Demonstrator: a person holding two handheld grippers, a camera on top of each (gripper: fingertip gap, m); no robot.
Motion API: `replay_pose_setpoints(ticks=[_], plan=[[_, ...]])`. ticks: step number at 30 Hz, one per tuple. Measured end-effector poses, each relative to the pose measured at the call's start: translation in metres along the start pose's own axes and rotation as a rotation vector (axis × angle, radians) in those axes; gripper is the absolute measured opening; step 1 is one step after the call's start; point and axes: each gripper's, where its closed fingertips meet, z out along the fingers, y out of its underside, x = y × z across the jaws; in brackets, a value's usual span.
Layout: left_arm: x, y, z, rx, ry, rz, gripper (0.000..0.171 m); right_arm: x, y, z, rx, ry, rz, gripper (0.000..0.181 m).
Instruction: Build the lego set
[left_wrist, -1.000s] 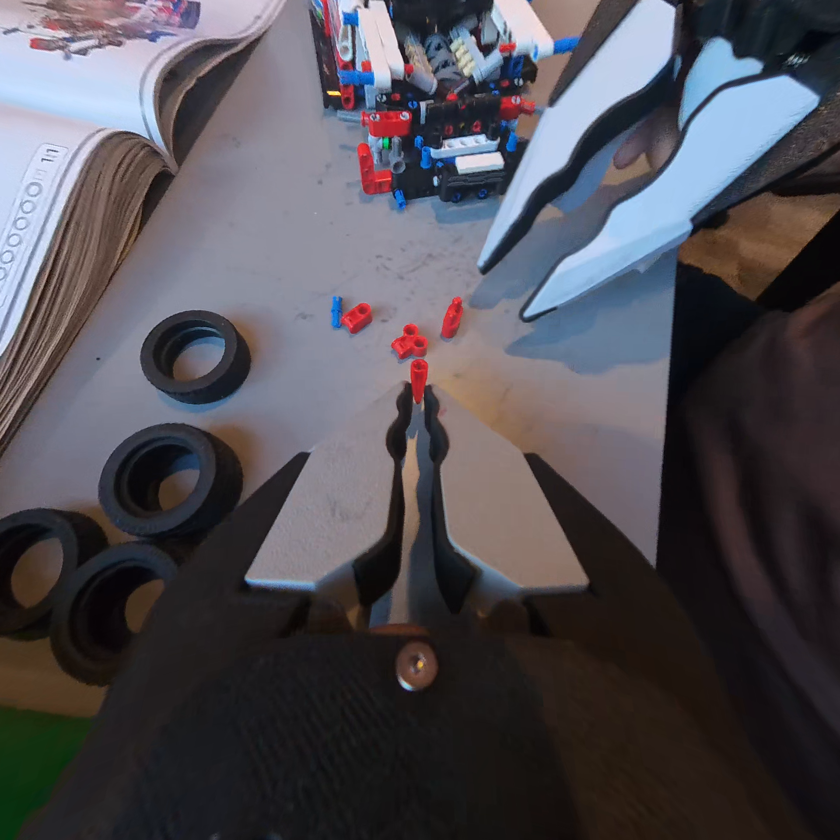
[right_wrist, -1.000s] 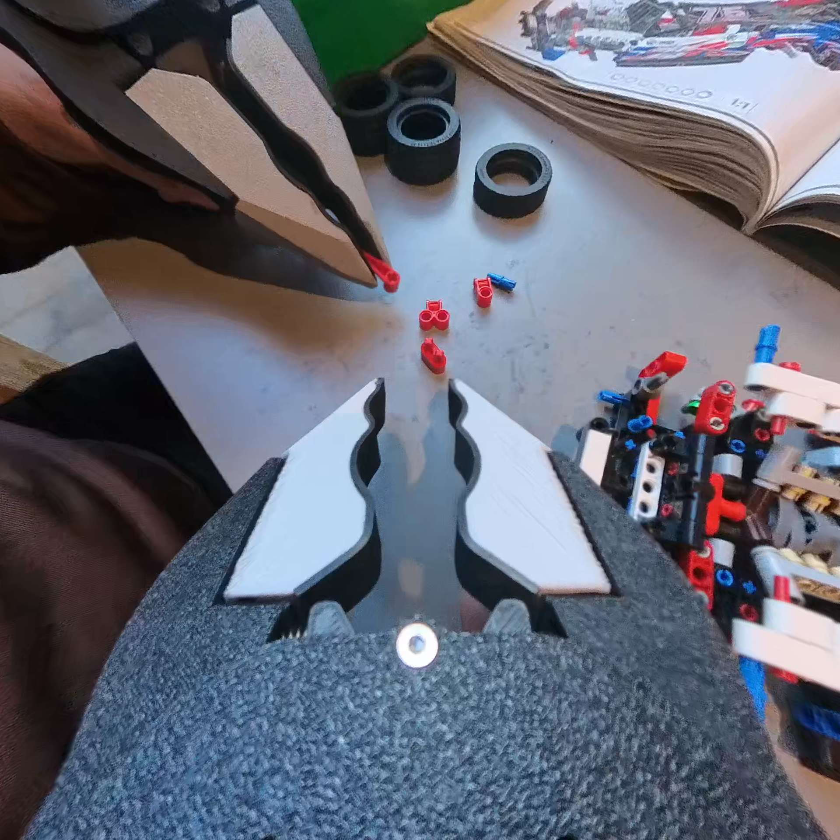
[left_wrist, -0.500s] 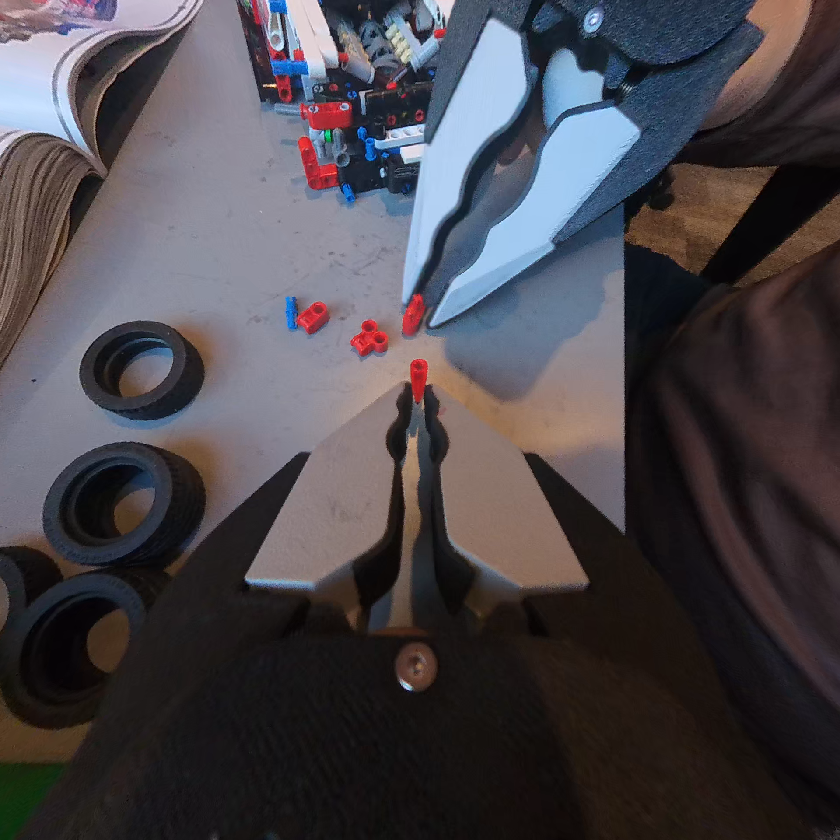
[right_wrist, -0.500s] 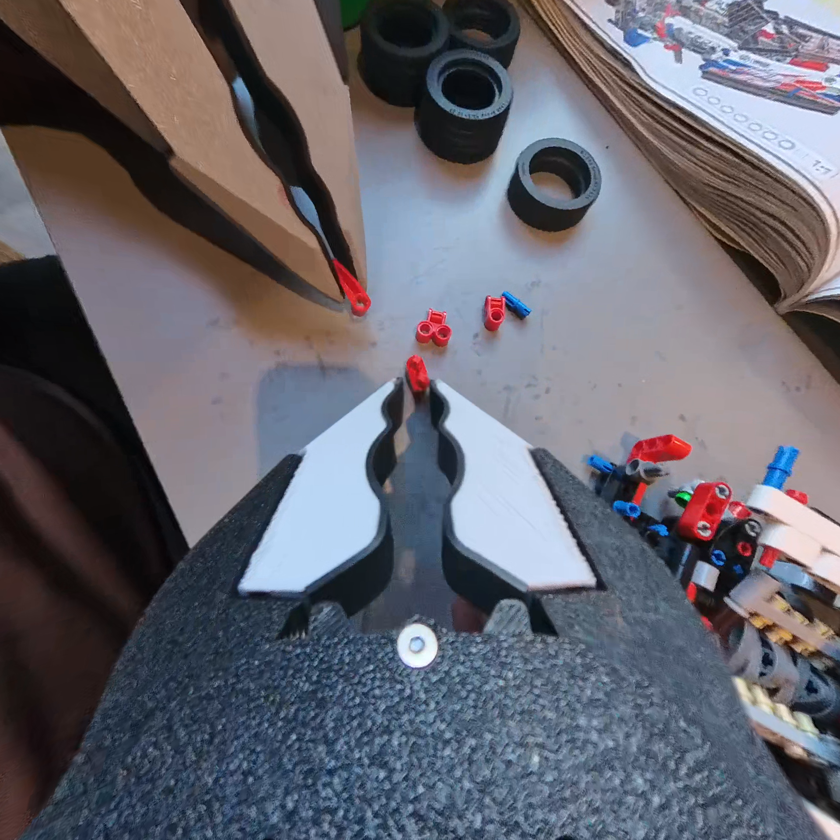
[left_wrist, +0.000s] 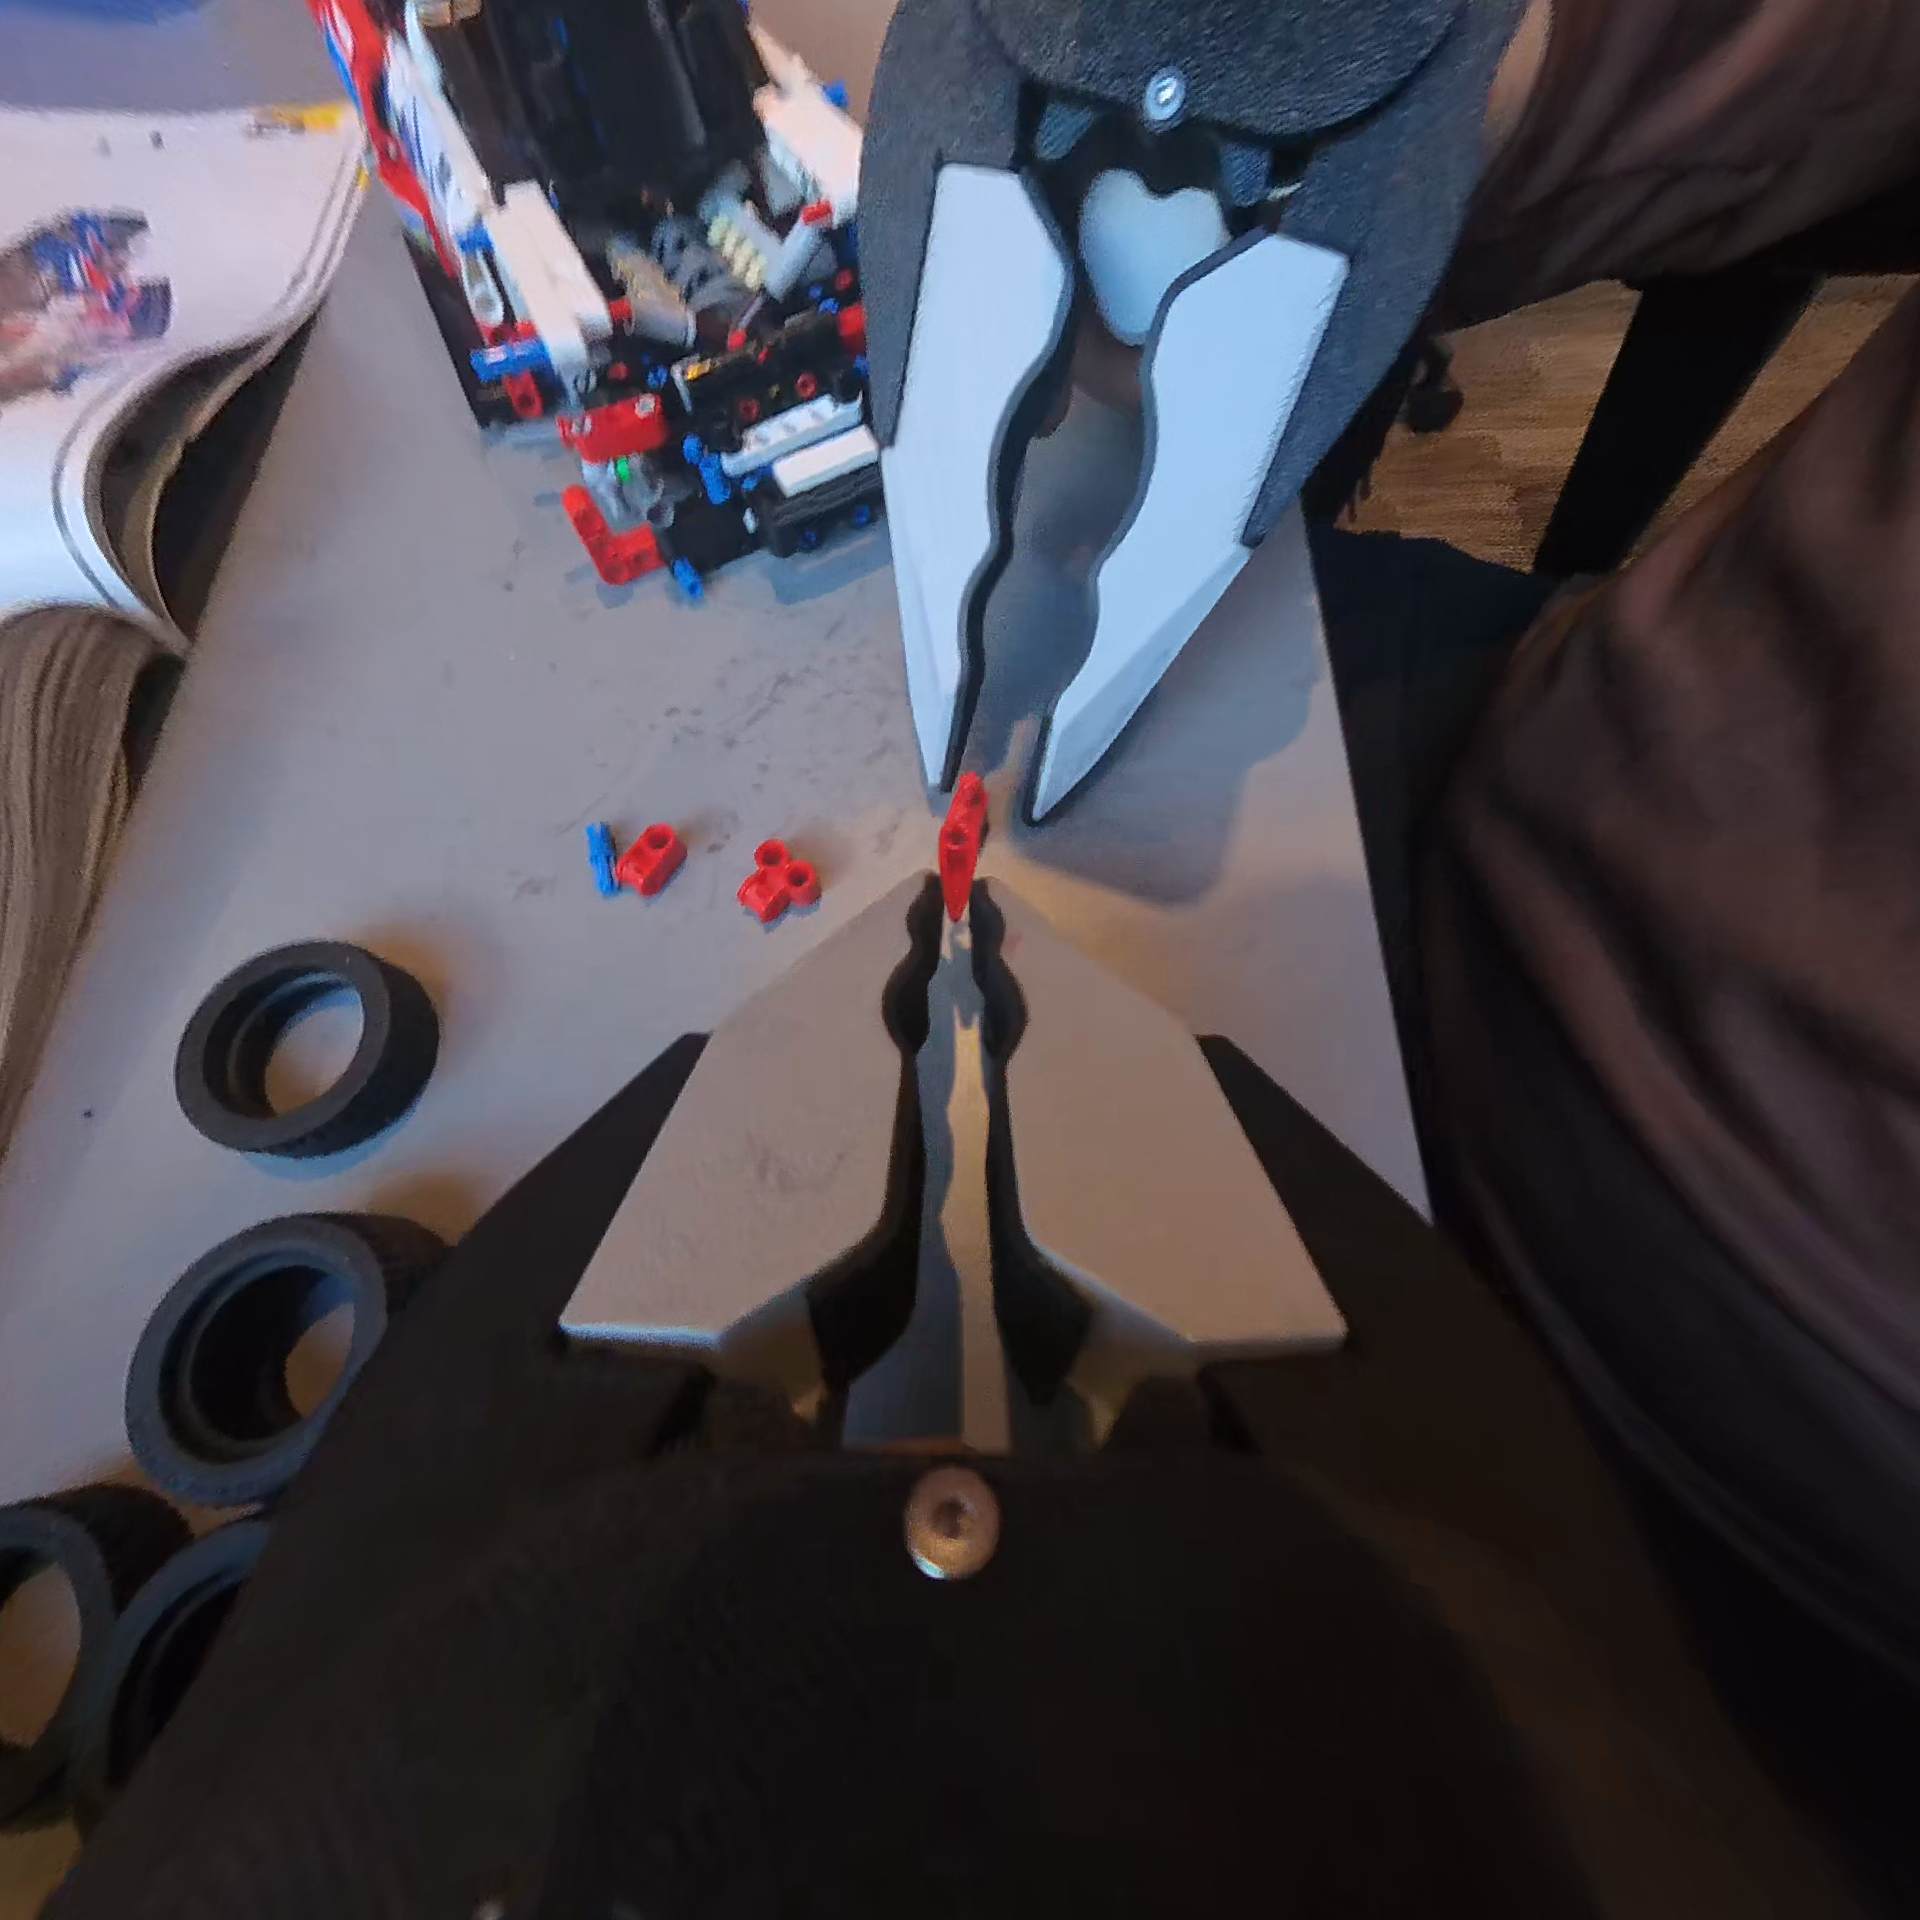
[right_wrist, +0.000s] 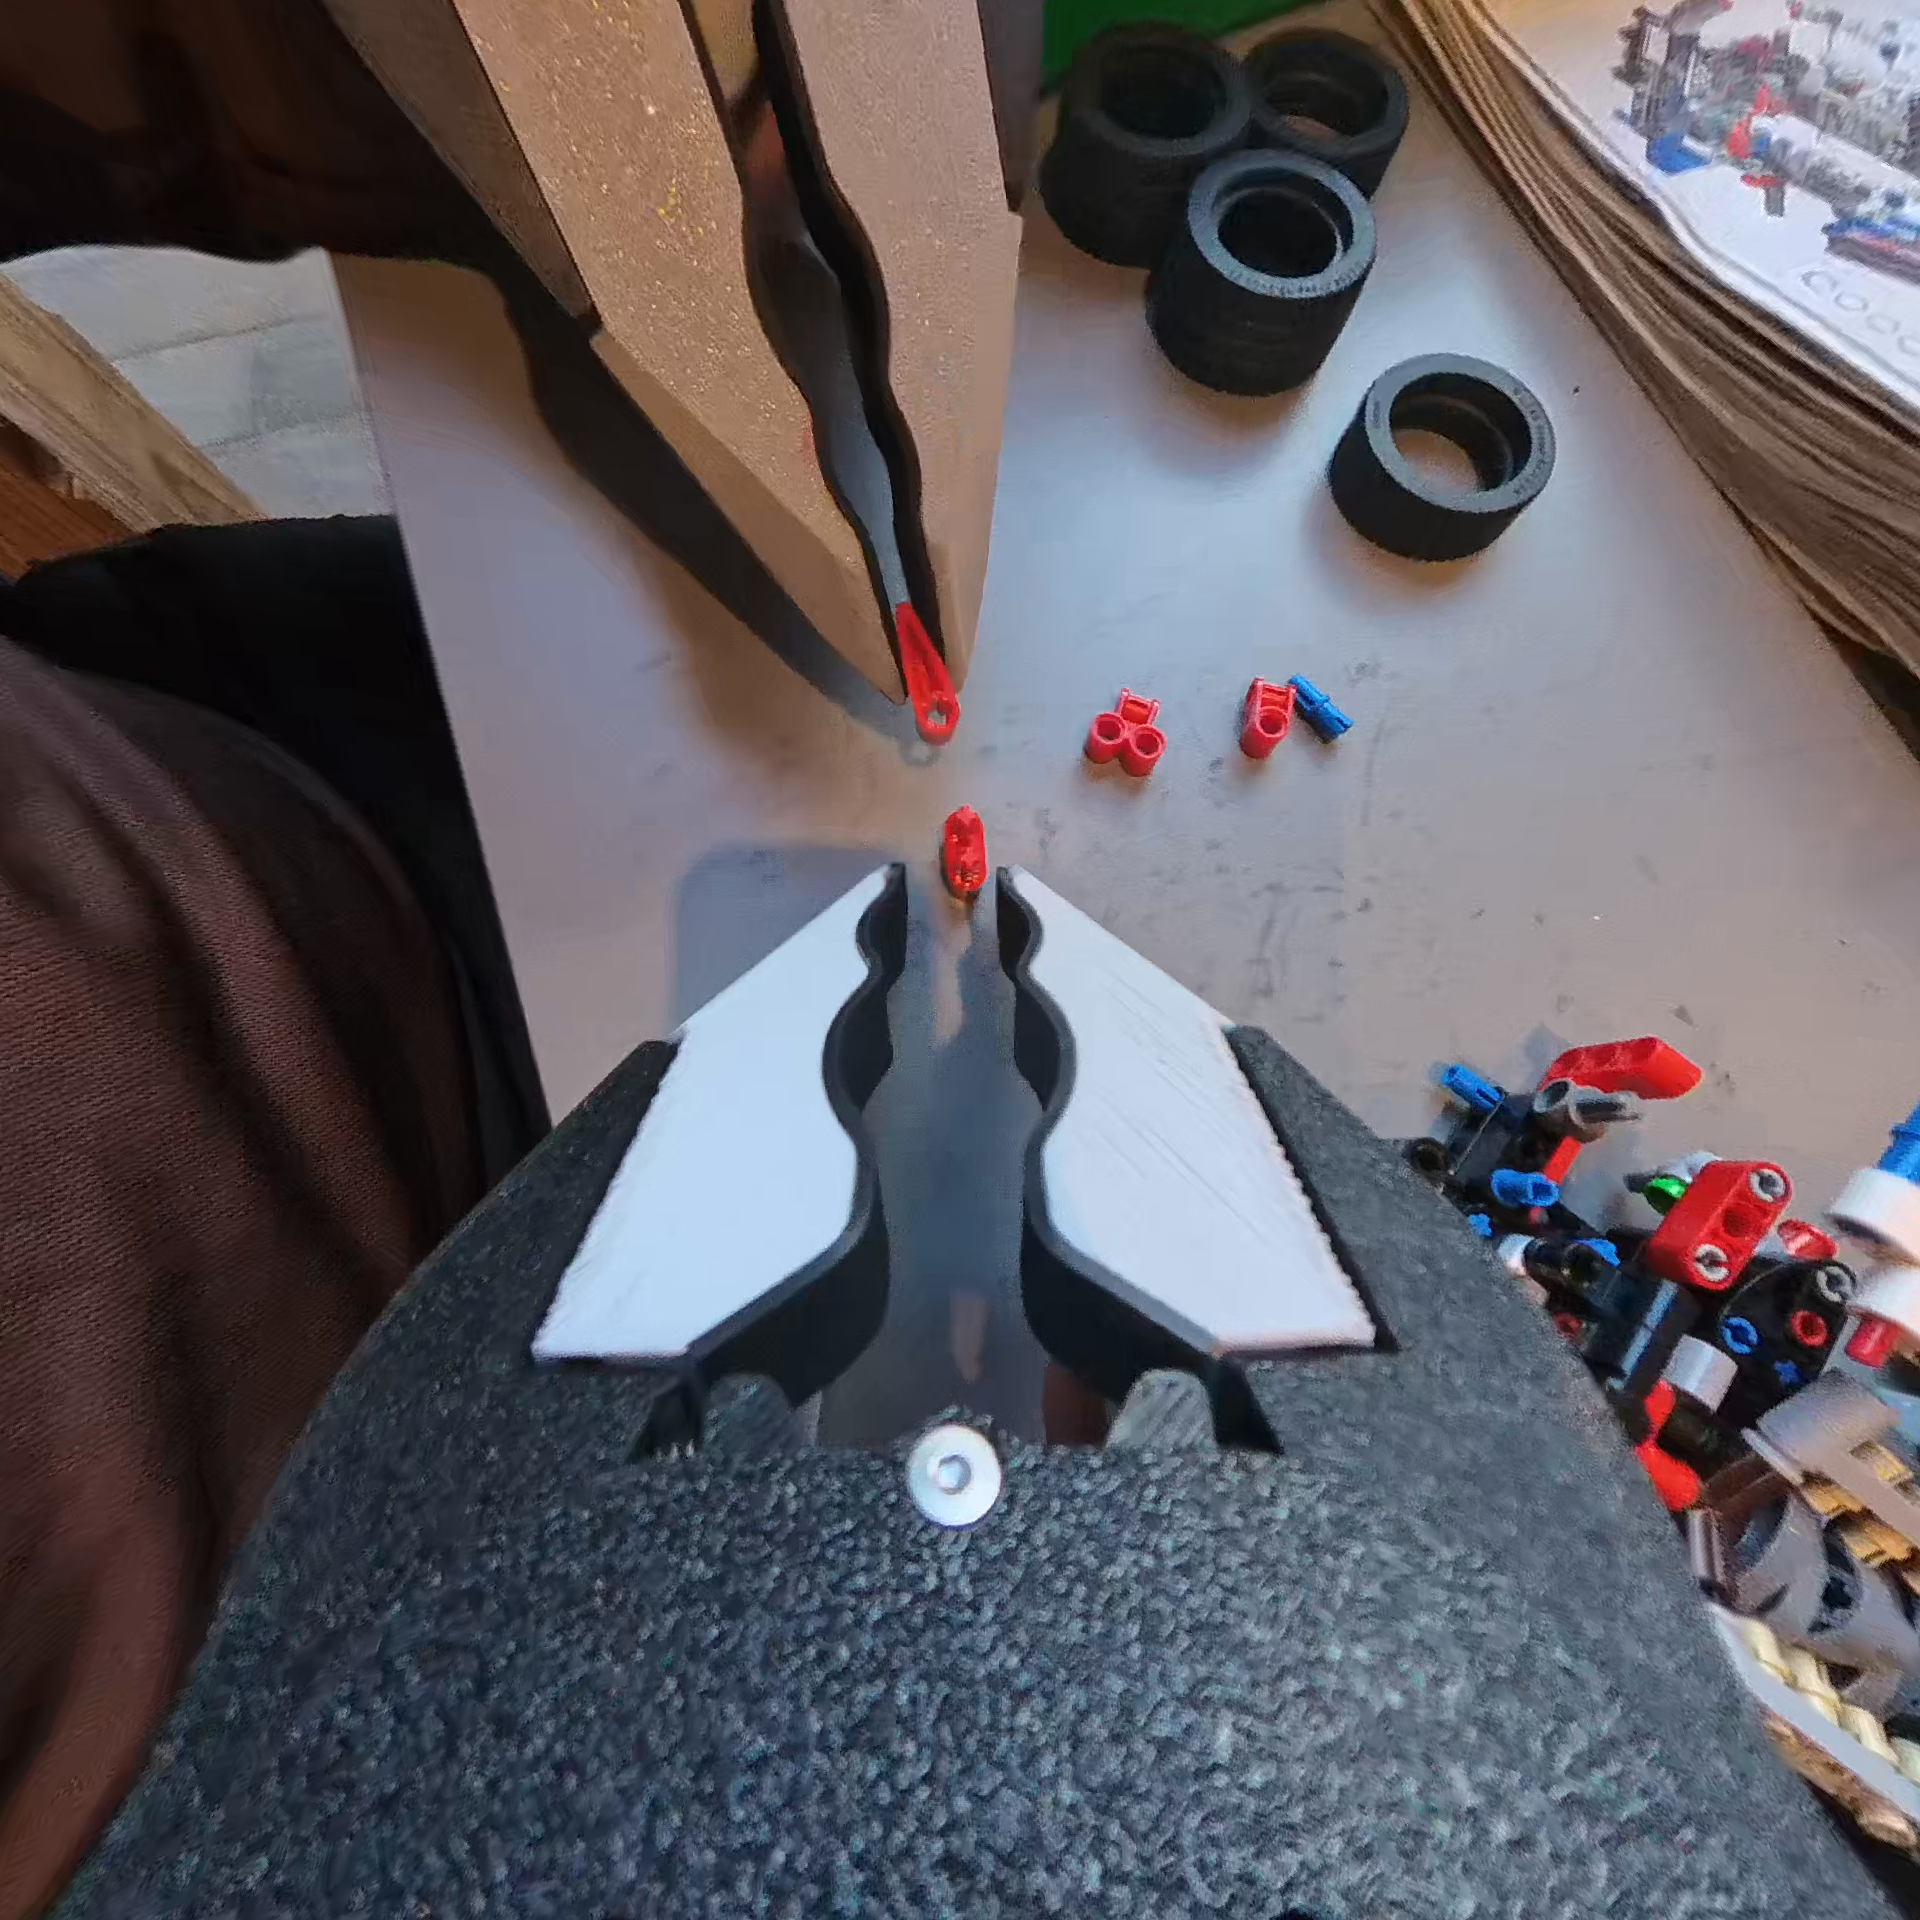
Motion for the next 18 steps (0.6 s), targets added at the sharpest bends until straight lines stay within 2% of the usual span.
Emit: replay_pose_setpoints(ticks=[7, 18], plan=[[0.010, -0.019, -0.005, 0.117, -0.029, 0.127, 0.002, -0.004, -0.021, -0.014, 0.124, 0.010, -0.087, 0.018], [0.013, -0.022, -0.005, 0.137, -0.001, 0.137, 0.002, -0.012, -0.036, -0.019, 0.185, 0.081, -0.258, 0.007]])
